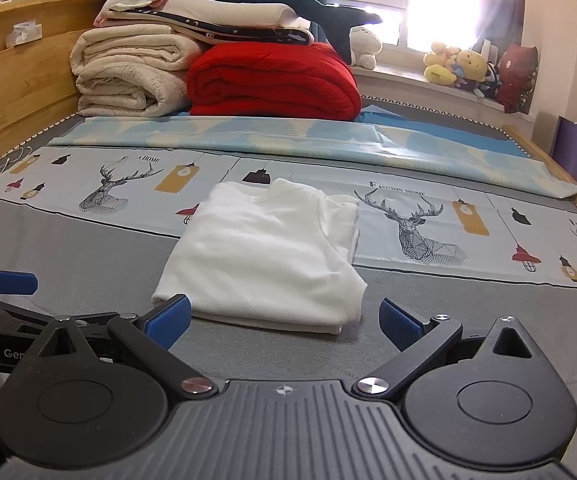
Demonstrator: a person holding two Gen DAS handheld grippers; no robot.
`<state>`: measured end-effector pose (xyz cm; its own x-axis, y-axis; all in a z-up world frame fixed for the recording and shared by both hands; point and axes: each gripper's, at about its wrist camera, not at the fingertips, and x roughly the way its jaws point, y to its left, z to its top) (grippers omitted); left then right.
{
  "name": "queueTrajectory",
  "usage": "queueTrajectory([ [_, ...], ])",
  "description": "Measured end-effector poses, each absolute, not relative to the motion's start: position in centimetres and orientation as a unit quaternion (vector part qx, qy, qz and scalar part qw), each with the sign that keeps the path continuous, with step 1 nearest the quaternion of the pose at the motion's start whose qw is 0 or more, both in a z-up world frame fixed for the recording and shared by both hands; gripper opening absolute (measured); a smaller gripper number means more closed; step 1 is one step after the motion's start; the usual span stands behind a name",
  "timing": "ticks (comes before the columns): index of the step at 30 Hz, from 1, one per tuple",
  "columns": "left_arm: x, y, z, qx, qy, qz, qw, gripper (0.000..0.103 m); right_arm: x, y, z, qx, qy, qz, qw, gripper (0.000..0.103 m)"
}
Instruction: Fold small clothes
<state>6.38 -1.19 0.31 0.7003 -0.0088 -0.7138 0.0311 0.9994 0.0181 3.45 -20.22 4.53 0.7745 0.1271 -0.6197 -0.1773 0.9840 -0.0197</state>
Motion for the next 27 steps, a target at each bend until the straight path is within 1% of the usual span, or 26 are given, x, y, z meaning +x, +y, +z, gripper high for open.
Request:
queueTrajectory([
  [27, 6.38, -1.39, 0.39, 0.019, 0.384, -0.017, 0.923, 0.103, 3.39, -20.14, 4.56, -0.042, 0.326, 0.083, 0.941, 0.1],
])
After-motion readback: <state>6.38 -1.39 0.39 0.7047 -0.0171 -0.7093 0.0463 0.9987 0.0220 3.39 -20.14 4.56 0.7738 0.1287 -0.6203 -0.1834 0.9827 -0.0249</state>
